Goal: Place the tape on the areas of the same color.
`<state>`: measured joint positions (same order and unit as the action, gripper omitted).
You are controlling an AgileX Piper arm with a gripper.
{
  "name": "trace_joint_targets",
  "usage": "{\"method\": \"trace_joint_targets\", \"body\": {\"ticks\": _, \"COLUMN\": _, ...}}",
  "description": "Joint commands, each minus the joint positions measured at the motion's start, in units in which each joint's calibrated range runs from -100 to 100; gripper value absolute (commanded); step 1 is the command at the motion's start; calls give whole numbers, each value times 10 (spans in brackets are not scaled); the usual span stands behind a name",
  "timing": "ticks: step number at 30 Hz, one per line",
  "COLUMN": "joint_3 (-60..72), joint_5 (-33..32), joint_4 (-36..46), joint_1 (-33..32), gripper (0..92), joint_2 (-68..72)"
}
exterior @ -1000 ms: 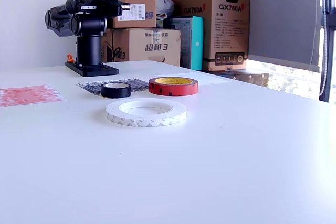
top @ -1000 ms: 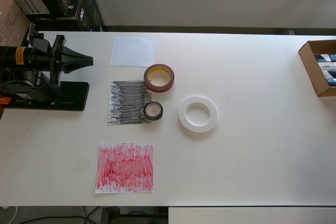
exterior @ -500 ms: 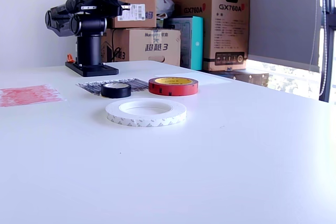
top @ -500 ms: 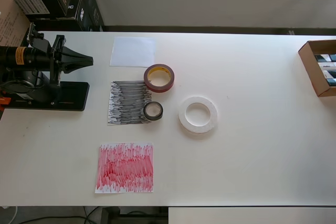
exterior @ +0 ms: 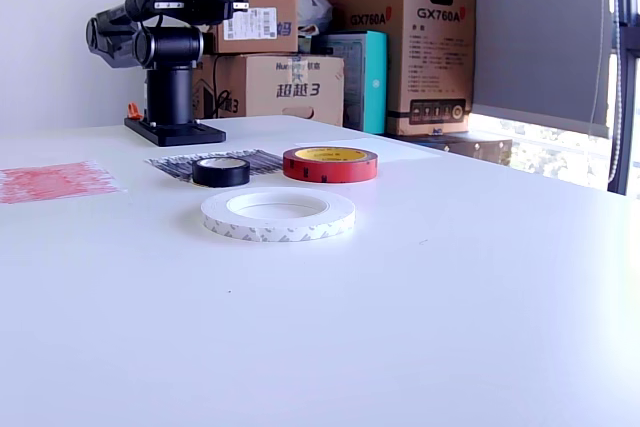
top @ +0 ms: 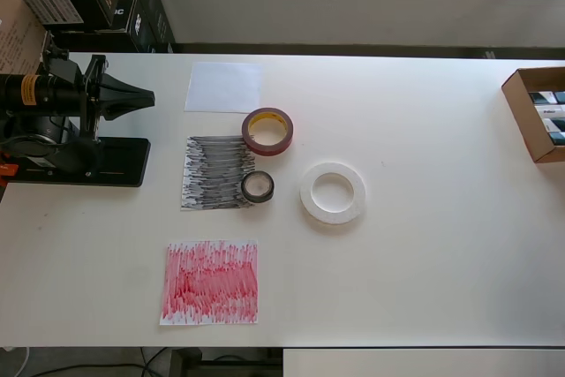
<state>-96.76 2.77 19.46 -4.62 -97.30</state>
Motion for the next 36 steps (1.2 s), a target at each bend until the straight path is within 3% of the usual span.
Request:
{"method": "trace_joint_targets", "body": {"ticks": 1, "joint_3": 119, "joint_5": -2, "joint_4": 1, "joint_1": -2, "gripper": 2, "joint_2": 124}}
{"method": "trace_joint_targets", "body": {"ticks": 10, "joint_3": 415, "joint_5": -6, "joint_4": 25, "joint_1": -1, "gripper": 7, "joint_2": 414}}
{"method": "trace_joint_targets", "body": {"ticks": 22, "joint_3": 834, "joint_5": -7, "joint_4": 349, "joint_1": 0, "gripper": 9, "joint_2": 772}}
{"method": "trace_joint_targets", "body": {"ticks": 30, "joint_3": 928, "joint_5": -9, "joint_4": 522, "joint_1": 1, "gripper": 9, "joint_2": 887}}
{"method": "trace_joint_targets", "body": {"ticks": 36, "joint_3": 935, "joint_5": -34, "joint_4": 569, "joint_1": 3, "gripper": 9, "joint_2": 931}}
